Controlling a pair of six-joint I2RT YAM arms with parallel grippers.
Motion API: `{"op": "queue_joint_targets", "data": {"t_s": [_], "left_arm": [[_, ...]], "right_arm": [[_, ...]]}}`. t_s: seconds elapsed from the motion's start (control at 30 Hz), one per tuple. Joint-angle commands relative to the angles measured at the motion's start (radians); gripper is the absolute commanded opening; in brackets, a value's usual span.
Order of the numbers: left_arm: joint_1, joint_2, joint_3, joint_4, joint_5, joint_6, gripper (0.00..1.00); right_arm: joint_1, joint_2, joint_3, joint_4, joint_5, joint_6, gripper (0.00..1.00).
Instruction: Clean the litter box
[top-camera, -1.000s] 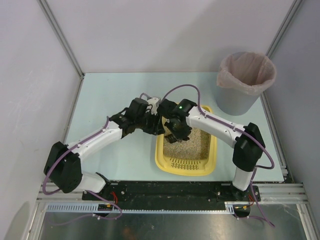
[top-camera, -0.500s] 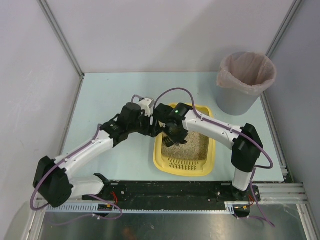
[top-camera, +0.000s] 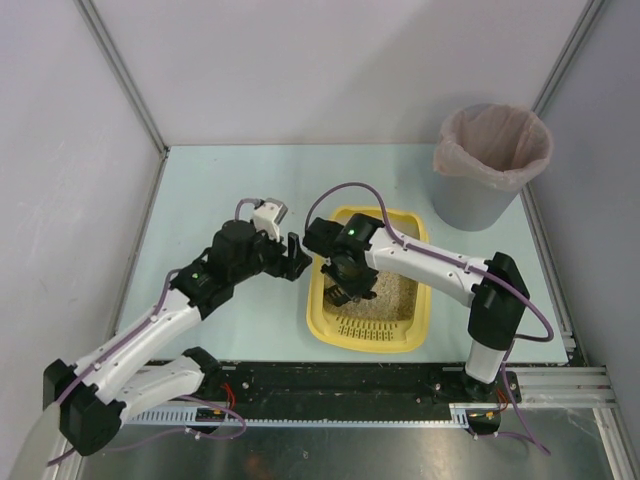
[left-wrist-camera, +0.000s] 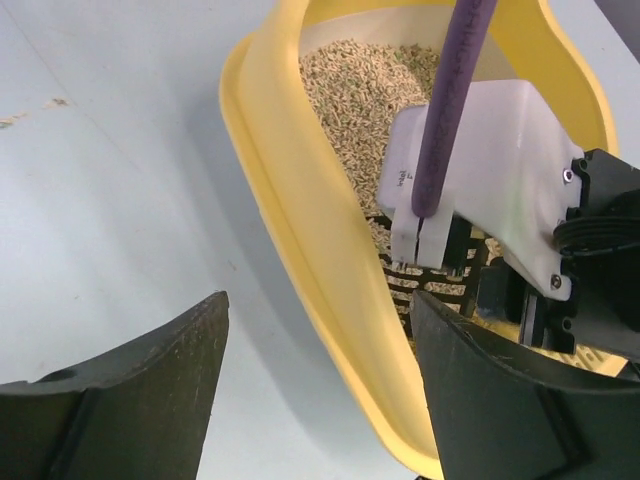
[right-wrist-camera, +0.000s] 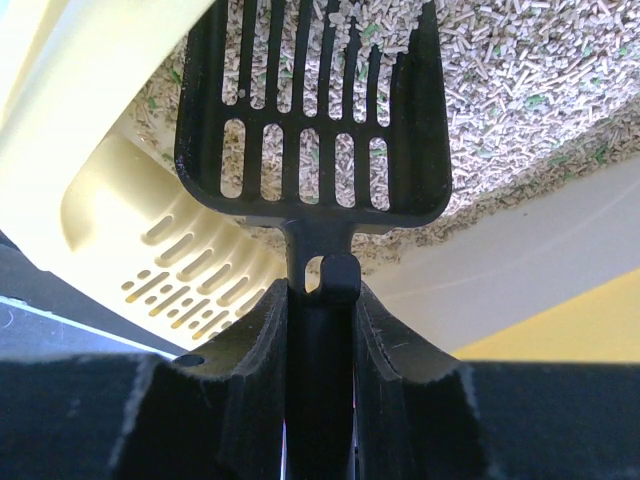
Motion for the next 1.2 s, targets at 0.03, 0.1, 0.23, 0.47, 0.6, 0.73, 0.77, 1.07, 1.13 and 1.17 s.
{"op": "queue_joint_targets", "data": {"t_s": [0.03, 0.1, 0.23, 0.47, 0.6, 0.73, 0.77, 1.07, 1.13, 1.17], "left_arm": [[0.009, -0.078, -0.028, 0.025, -0.061, 0.063, 0.77], [0.009, -0.107, -0.036, 0.025, -0.079, 0.078, 0.76], [0.009, -0.156, -0.047, 0.022, -0.11, 0.115, 0.76], [0.009, -0.183, -0.047, 0.02, -0.183, 0.14, 0.76], [0.011, -0.172, -0.054, 0.022, -0.183, 0.13, 0.76], [0.011, -0.161, -0.053, 0.022, -0.186, 0.126, 0.76], [0.009, -0.161, -0.053, 0.023, -0.188, 0.126, 0.76], [0.009, -0.149, -0.056, 0.025, -0.197, 0.124, 0.77], [0.009, -0.144, -0.056, 0.023, -0.196, 0.121, 0.77], [0.009, -0.144, -0.056, 0.023, -0.196, 0.121, 0.77]], "right_arm": [[-0.006, 0.006, 0.014, -0.039, -0.01, 0.04, 0.0], [-0.018, 0.019, 0.022, -0.012, -0.018, 0.045, 0.0], [-0.029, 0.075, 0.045, 0.028, -0.019, 0.053, 0.0], [-0.049, 0.13, 0.068, 0.06, 0.051, 0.097, 0.0], [-0.064, 0.115, 0.032, 0.118, 0.05, 0.129, 0.0], [-0.076, 0.116, 0.028, 0.169, 0.062, 0.142, 0.0], [-0.086, 0.116, 0.028, 0.181, 0.06, 0.146, 0.0], [-0.121, 0.112, -0.026, 0.321, 0.05, 0.18, 0.0], [-0.13, 0.098, -0.043, 0.367, 0.06, 0.186, 0.0], [-0.135, 0.092, -0.06, 0.384, 0.062, 0.195, 0.0]]}}
